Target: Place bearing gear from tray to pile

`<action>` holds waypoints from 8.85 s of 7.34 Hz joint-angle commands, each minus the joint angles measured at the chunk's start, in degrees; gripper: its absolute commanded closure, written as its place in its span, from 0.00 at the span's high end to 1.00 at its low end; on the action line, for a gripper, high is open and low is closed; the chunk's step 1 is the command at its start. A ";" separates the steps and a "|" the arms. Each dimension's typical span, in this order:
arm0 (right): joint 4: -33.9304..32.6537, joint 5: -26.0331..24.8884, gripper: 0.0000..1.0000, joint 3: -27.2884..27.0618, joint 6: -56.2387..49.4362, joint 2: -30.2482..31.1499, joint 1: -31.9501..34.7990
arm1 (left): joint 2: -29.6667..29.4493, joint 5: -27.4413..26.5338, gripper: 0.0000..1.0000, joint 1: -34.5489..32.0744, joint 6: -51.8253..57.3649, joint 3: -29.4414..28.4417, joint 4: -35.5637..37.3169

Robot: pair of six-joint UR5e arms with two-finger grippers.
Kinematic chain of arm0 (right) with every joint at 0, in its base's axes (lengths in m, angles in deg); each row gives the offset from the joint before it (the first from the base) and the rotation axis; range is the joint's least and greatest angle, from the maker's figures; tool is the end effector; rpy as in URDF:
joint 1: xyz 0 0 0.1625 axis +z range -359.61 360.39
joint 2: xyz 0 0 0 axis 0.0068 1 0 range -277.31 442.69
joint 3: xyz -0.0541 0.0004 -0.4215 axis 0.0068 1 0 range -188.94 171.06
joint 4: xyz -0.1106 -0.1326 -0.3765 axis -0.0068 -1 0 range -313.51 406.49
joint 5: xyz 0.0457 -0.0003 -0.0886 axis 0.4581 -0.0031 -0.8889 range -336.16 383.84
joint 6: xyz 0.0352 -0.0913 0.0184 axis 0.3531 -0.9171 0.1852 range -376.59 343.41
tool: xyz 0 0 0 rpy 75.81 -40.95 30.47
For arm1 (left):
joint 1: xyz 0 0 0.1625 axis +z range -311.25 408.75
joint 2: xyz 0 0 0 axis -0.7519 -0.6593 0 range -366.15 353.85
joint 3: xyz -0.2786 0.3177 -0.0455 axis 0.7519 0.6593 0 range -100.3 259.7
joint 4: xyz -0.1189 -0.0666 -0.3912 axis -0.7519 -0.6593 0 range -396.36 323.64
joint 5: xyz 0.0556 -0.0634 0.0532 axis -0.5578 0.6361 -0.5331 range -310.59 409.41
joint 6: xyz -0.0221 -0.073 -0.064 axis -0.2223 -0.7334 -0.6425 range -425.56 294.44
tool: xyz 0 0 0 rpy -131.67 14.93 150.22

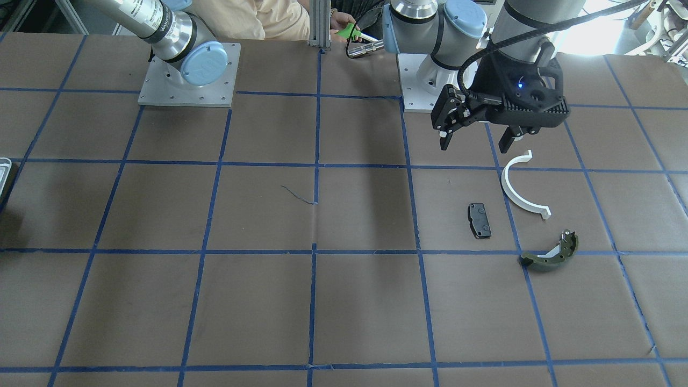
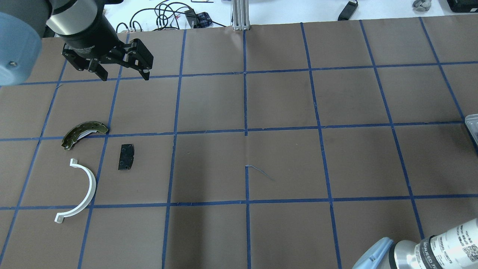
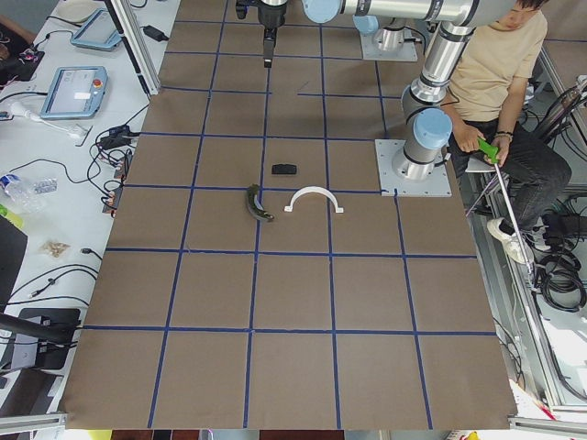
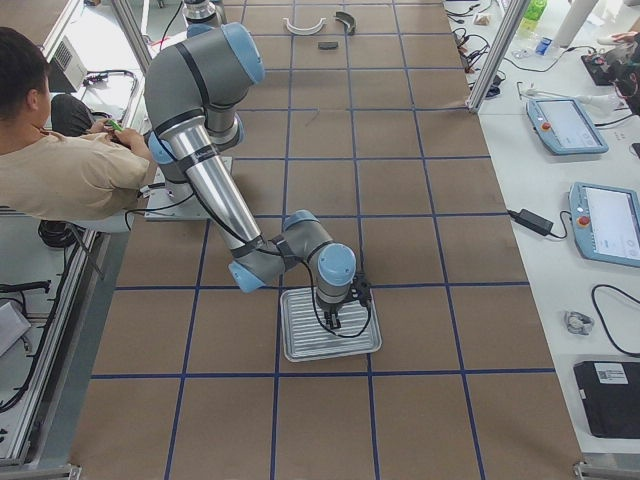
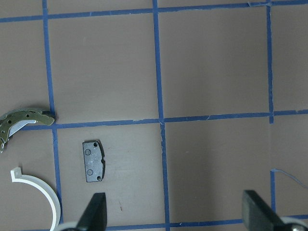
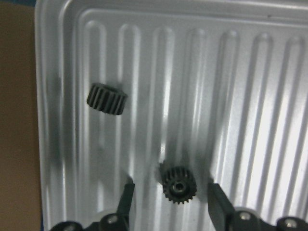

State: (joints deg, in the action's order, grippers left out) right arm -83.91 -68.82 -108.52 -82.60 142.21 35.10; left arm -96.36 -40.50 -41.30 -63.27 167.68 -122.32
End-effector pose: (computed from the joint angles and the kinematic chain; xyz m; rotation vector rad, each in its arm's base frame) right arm -0.4331 -0.4565 0.1774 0.2905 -3.0996 -0.0585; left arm -0.1339 -0.5028 0.5111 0.0644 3.1364 -0.1606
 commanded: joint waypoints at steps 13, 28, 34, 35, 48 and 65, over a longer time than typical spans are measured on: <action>10.34 -0.85 0.14 -12.18 22.17 23.76 15.44 | 0.13 -0.09 1.00 -0.04 0.00 0.00 0.00; -3.28 4.69 0.89 -6.42 111.19 6.57 84.39 | 0.04 -0.18 1.00 0.05 0.00 0.00 0.00; 17.15 3.12 1.00 -4.66 88.49 17.44 68.79 | -2.76 -0.26 1.00 -0.82 -1.92 -0.09 -0.35; 19.37 -0.37 1.00 -4.74 80.59 19.56 63.87 | -4.51 0.26 1.00 -3.09 -6.11 1.04 0.26; 7.53 3.02 0.79 4.53 24.45 6.34 10.74 | -22.72 -0.62 0.98 -21.48 -22.15 23.29 40.85; 6.74 1.09 0.56 5.19 18.28 -0.98 6.08 | -16.95 -0.70 0.00 -18.87 -14.98 26.70 39.20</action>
State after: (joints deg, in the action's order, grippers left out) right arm -77.14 -67.74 -103.34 -64.28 141.24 41.17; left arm -115.76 -41.27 -61.99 -81.66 192.47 -82.36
